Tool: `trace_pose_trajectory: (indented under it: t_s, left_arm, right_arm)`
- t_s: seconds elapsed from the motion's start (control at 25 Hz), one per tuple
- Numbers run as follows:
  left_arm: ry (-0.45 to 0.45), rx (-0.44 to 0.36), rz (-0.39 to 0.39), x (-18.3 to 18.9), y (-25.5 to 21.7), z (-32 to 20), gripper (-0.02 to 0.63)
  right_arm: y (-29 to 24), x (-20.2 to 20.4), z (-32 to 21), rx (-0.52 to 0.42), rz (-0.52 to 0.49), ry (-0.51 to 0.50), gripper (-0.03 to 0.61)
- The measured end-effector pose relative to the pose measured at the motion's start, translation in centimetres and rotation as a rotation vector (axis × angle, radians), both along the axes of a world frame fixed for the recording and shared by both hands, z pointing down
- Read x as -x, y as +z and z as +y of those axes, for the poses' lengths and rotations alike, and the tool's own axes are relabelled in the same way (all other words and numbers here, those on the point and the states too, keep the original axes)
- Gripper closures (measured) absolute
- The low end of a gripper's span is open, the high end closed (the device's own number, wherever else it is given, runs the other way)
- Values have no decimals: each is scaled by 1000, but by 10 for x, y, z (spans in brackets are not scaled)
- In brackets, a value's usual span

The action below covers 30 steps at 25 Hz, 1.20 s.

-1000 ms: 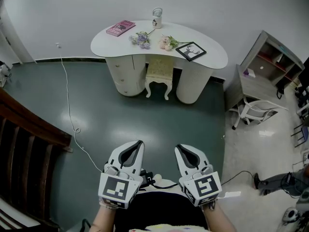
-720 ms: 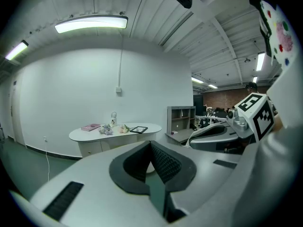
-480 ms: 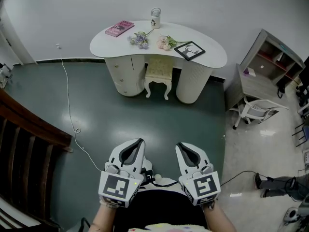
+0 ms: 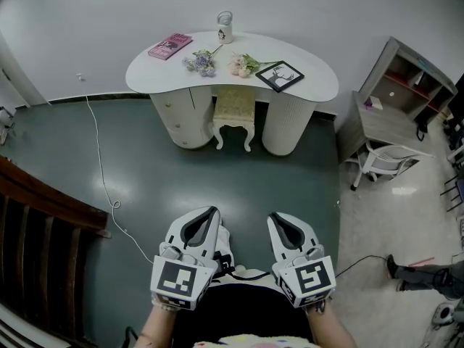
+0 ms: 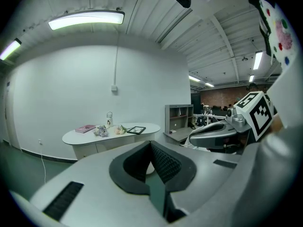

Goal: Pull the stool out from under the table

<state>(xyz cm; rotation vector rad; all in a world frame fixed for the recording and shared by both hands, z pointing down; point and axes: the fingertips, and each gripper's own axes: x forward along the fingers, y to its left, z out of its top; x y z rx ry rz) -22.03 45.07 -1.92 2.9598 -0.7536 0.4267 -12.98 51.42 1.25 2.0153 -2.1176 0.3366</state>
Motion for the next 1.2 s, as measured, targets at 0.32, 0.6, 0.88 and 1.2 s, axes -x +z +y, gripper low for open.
trace_pose_trajectory:
  t_s: [0.32, 0.6, 0.88, 1.2]
  left_arm:
    - [29, -12, -27, -16, 6, -57, 597]
    - [77, 2, -32, -39, 7, -130, 597]
    - [122, 19, -11, -67, 0, -206, 597]
    - [179, 28, -5, -94, 3, -275, 597]
  right_arm:
    - [1, -16, -61, 2, -19, 29, 537]
    - [-4, -37, -132, 8, -28, 69, 537]
    - [-8, -55, -201, 34, -14, 98, 537]
    - [-8, -76, -268, 54, 10, 129, 537]
